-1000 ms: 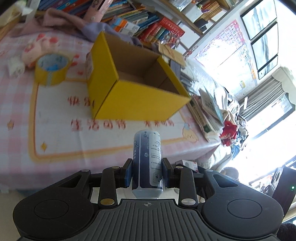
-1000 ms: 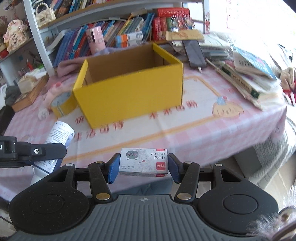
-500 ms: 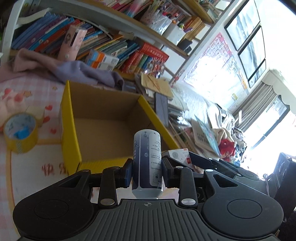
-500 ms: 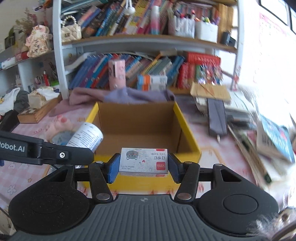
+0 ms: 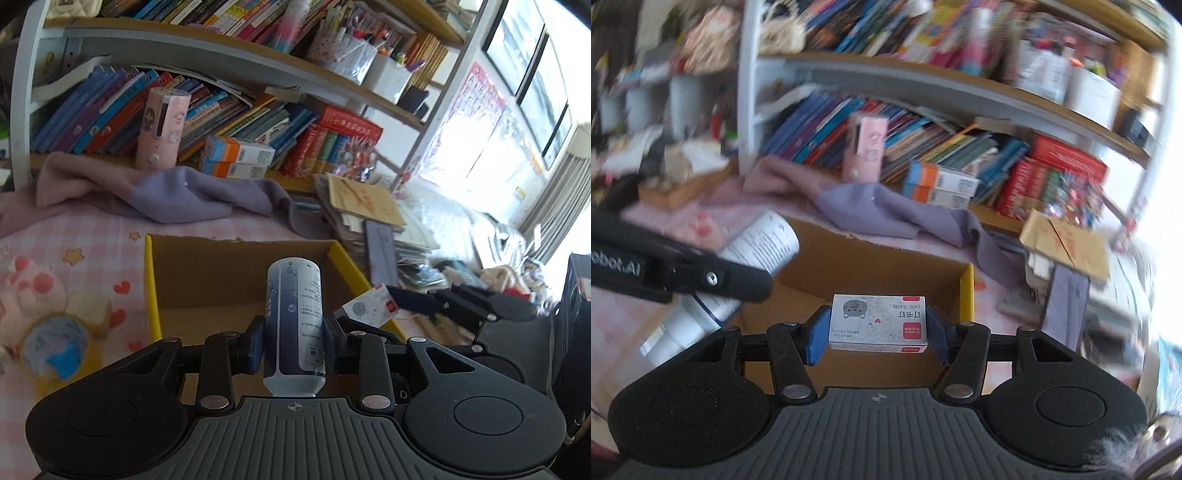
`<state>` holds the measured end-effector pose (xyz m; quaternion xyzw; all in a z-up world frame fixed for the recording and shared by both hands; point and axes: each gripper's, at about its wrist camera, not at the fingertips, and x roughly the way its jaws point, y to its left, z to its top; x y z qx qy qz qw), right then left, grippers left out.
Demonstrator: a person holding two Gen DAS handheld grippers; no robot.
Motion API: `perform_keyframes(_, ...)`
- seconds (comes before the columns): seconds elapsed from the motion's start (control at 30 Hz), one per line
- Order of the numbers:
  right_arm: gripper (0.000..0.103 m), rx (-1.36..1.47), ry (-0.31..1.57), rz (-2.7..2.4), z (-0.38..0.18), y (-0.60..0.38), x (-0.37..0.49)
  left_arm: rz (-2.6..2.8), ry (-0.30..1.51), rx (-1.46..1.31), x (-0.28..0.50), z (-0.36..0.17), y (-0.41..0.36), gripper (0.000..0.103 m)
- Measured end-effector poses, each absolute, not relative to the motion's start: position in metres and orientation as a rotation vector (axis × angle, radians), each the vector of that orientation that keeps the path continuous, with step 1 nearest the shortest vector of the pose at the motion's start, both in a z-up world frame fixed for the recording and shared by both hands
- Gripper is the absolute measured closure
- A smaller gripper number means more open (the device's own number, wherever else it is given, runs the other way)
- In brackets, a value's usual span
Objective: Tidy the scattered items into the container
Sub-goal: 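Lower both tools into the yellow box and open them to release items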
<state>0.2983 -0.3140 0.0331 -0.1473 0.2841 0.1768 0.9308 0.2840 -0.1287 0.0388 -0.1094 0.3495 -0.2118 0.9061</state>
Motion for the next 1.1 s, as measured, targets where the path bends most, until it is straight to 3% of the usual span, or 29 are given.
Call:
perform_keyframes(0.47, 0.051, -0.867, 0.737, 0.660, -0.040, -0.273, 0.387, -0.433, 0.932, 0.256, 0.372, -0.016, -0.184, 0.072)
perform_keyframes(0.93, 0.051, -0.953, 0.758, 0.708, -0.056, -0.269, 0.385, -0.392, 0.988, 0.313, 0.378, -0.029, -0.192, 0.070)
perform_keyframes(1.0, 0.043, -0.965, 0.740, 0.706, -0.056, -0.268, 0.383, -0.389, 0.991, 0.311, 0.380, -0.029, -0.192, 0.065)
perform_keyframes(1.03, 0.034, -0.964, 0.732, 0.707, -0.055, -0.268, 0.382, -0.399, 0.992, 0.308, 0.379, -0.029, -0.192, 0.062)
perform_keyframes(1.1, 0.025, -0.953, 0.721, 0.722, -0.052, -0.270, 0.381, -0.417, 0.982, 0.317, 0.378, -0.028, -0.194, 0.049)
